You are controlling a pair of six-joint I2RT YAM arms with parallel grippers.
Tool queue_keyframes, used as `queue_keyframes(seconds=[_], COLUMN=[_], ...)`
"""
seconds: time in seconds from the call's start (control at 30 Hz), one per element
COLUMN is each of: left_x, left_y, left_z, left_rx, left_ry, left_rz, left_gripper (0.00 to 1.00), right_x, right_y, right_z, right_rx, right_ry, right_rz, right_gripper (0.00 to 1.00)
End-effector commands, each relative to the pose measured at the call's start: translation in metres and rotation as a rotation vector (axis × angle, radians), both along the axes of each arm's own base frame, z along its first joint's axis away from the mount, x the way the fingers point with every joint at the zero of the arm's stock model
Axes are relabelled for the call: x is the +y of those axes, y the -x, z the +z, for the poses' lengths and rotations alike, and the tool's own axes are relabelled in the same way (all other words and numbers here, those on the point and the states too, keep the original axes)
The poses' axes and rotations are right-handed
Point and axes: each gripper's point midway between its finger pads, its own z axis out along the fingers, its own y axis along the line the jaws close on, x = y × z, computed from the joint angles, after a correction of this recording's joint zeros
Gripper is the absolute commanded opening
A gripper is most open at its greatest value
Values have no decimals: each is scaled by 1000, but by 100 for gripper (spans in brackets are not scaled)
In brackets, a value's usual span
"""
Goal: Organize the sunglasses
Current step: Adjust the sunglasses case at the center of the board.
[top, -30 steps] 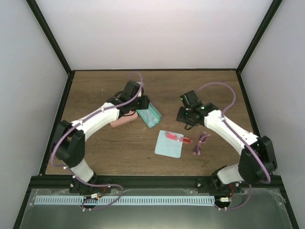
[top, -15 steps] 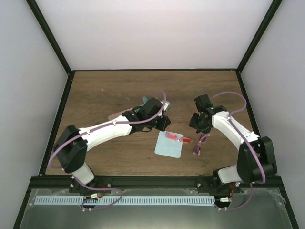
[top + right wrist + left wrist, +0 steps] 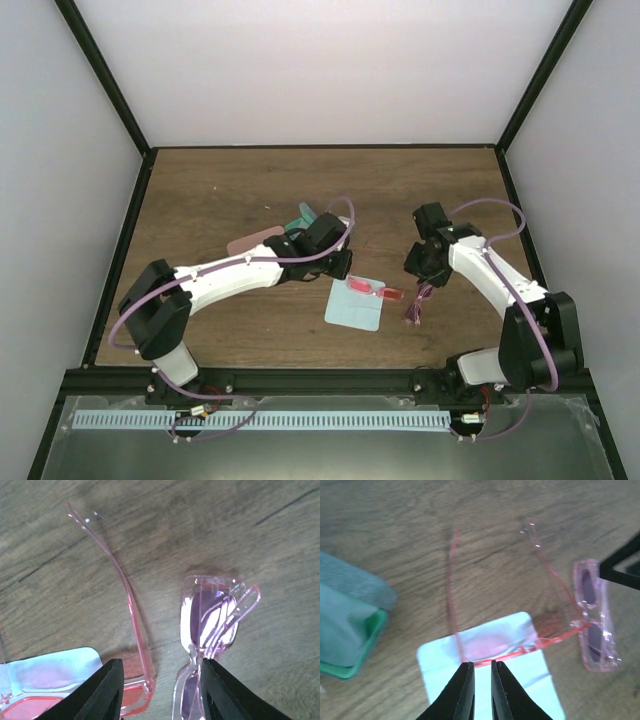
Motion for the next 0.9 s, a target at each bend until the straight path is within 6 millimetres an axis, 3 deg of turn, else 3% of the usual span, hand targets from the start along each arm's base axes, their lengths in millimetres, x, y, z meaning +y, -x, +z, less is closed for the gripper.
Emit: queue_keyframes(seconds=[0.0, 0.17, 0.27, 0.33, 0.47, 0.57, 0.7, 0.87], left_x=[31, 98, 147, 168, 205, 208, 191, 161], left_y=[-35, -95, -130, -152, -202, -233, -263, -264], left_z=[16, 44, 58, 56, 34, 17, -21, -57], left_rx=[-96, -68, -106, -113, -82, -67, 13, 102], left_ry=[-65, 52, 77, 47, 24, 10, -37, 7], left_rz=[163, 331, 429, 458, 518, 480, 405, 329], left_gripper=[11, 17, 38, 54, 58, 57, 56, 56], right_x=[-6, 16, 34, 46, 65, 74, 79, 75], right_y=[11, -9, -20, -25, -38, -45, -49, -47], right_z=[1, 38, 58, 64, 68, 72, 75, 78], right_rx=[13, -167, -230, -233, -225, -230, -227, -220], right_ry=[-4, -127, -162, -152, -171, -202, -206, -183], right_rz=[-49, 22, 77, 106, 119, 119, 135, 140], right_gripper=[42, 30, 28, 27, 27, 27, 27, 27])
